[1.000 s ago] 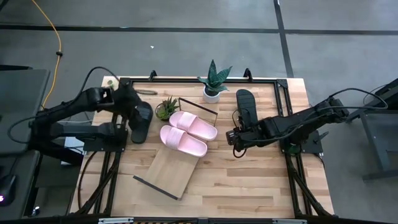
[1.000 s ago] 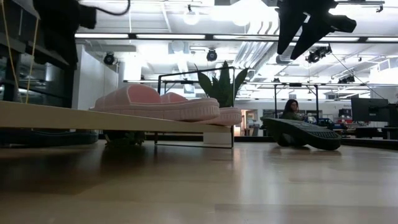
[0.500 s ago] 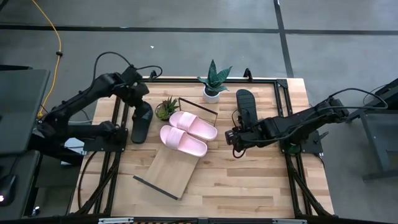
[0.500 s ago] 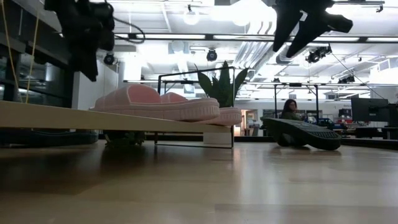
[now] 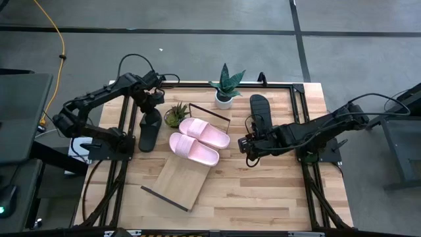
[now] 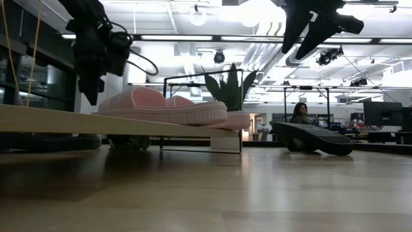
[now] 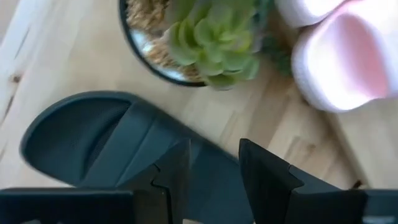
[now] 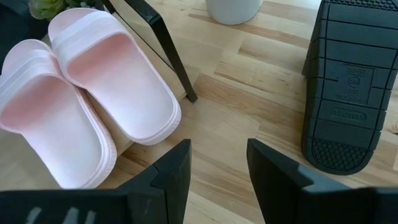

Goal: Pick and place slides into the shelf
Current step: Put the left black slide on the shelf

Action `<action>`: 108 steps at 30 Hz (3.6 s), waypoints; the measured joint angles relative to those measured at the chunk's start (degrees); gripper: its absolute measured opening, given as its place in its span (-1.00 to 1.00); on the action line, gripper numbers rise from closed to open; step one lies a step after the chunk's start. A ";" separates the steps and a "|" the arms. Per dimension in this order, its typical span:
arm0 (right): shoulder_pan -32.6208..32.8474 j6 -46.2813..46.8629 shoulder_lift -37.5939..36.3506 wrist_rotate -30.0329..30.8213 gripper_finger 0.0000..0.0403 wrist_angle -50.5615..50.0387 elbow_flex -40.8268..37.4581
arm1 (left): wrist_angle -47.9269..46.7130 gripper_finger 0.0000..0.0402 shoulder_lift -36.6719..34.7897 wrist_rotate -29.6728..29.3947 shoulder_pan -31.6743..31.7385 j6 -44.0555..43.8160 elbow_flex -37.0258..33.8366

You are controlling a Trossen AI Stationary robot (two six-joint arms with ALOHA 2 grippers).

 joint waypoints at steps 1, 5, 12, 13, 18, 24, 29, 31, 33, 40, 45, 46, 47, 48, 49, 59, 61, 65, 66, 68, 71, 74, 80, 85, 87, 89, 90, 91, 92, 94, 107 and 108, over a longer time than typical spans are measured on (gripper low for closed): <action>0.00 0.00 0.00 0.00 -0.27 0.00 0.00 | 0.02 -0.37 0.37 -1.26 0.00 0.03 0.00; 0.00 0.00 0.00 0.02 -0.27 0.00 0.00 | 0.16 -0.37 1.33 -4.60 0.02 -0.61 0.00; 0.00 -0.02 0.02 1.41 -0.27 -0.02 0.00 | 0.52 -0.37 3.51 -10.16 0.02 -5.27 0.00; 0.00 -0.02 0.02 1.59 -0.27 -0.01 0.00 | 0.43 -0.37 3.96 -10.77 0.02 -5.42 0.00; 0.00 -0.02 0.02 1.62 -0.27 0.00 -0.02 | 0.34 -0.37 6.16 -11.99 0.02 -6.90 0.00; 0.00 -0.02 0.02 1.16 -0.27 0.01 -0.02 | -1.39 -0.37 6.24 -12.07 -0.02 -12.29 0.00; 0.00 -0.02 0.02 1.09 -0.27 0.01 -0.02 | -4.88 -0.37 3.26 -12.46 -0.49 -14.42 0.00; 0.00 -0.10 0.02 1.09 -0.27 0.01 -0.02 | -6.26 -0.37 0.49 -12.67 -1.75 -15.52 0.00; 0.00 -0.44 0.02 1.10 -0.27 -0.01 -0.02 | -7.21 -0.37 -3.59 -14.34 -3.29 -17.06 -0.02; 0.00 -1.84 0.02 2.19 -0.27 -0.87 -0.02 | -6.95 -0.37 -21.55 -23.81 -15.38 -32.82 0.00; 0.00 -3.96 0.02 2.08 -0.27 -0.85 -0.02 | -8.03 -0.37 -29.71 -33.81 -27.81 -47.86 0.00; 0.02 -4.19 0.02 1.89 -0.27 -0.85 -0.02 | -8.55 -0.37 -30.38 -35.21 -30.23 -51.05 0.00; 0.00 -4.58 0.02 1.63 -0.27 -0.85 -0.02 | -9.11 -0.37 -30.65 -36.56 -32.46 -54.21 0.00; 0.00 -4.95 0.02 1.44 -0.27 -0.83 -0.02 | -9.47 -0.37 -30.61 -37.53 -34.55 -57.73 -0.13; 0.00 -5.35 0.02 1.08 -0.27 -0.83 -0.02 | -9.07 -0.37 -30.55 -37.92 -36.55 -61.72 -0.64; 0.02 -8.53 0.02 -2.47 -0.27 0.17 -0.02 | 9.06 -0.37 -30.76 -45.00 -57.10 -101.06 -9.60; 0.16 -10.23 0.02 -3.37 -0.27 0.60 -0.02 | 9.11 -0.37 -30.71 -48.80 -61.62 -107.55 -10.76; 0.90 -12.50 0.02 -4.16 -0.27 1.09 -0.02 | 8.68 -0.37 -30.76 -56.74 -70.44 -120.26 -12.83; 1.11 -12.69 0.02 -4.29 -0.27 1.11 -0.02 | 8.66 -0.37 -30.72 -59.37 -72.70 -123.52 -13.36; 1.41 -13.03 0.02 -4.58 -0.27 1.11 -0.02 | 8.70 -0.37 -30.39 -64.79 -77.04 -129.82 -14.38; 1.87 -13.10 0.02 -5.31 -0.27 1.13 -0.02 | 8.54 -0.37 -29.88 -71.69 -81.86 -137.20 -16.07; 2.32 -13.88 0.02 -5.84 -0.27 1.27 -0.02 | 8.51 -0.37 -28.68 -76.05 -84.78 -142.74 -16.99; 2.29 -13.94 0.02 -7.08 -0.27 1.35 -0.02 | 8.58 -0.37 -24.28 -80.86 -87.55 -150.32 -17.11; 2.29 -13.49 0.02 -8.02 -0.27 1.38 -0.02 | 9.06 -0.37 -20.39 -84.74 -87.95 -155.28 -17.11; 2.29 -13.44 0.02 -8.46 -0.27 1.42 -0.02 | 9.43 -0.37 -19.33 -86.81 -87.93 -157.17 -17.11; 2.29 -13.47 0.02 -9.03 -0.27 1.47 -0.02 | 9.62 -0.37 -18.58 -87.74 -87.93 -158.08 -17.11; 2.29 -13.49 0.02 -9.43 -0.27 1.56 -0.03 | 9.64 -0.37 -18.23 -87.75 -87.93 -158.15 -17.11; 2.29 -13.49 0.02 -9.88 -0.27 1.70 -0.02 | 9.67 -0.37 -17.97 -88.04 -87.91 -158.16 -17.11; 2.29 -13.49 0.02 -10.39 -0.27 1.79 -0.02 | 9.65 -0.37 -17.71 -88.85 -87.89 -158.16 -17.11; 2.29 -13.70 0.02 -10.90 -0.27 1.88 -0.04 | 9.83 -0.37 -16.92 -90.80 -87.89 -158.41 -17.11; 2.14 -31.57 0.02 -19.25 -0.27 5.89 -0.04 | 10.64 -0.37 -8.63 -89.75 -87.80 -164.18 -17.11; 2.14 -32.04 0.02 -19.60 -0.27 5.85 -0.04 | 10.62 -0.37 -7.88 -88.91 -87.80 -164.44 -17.11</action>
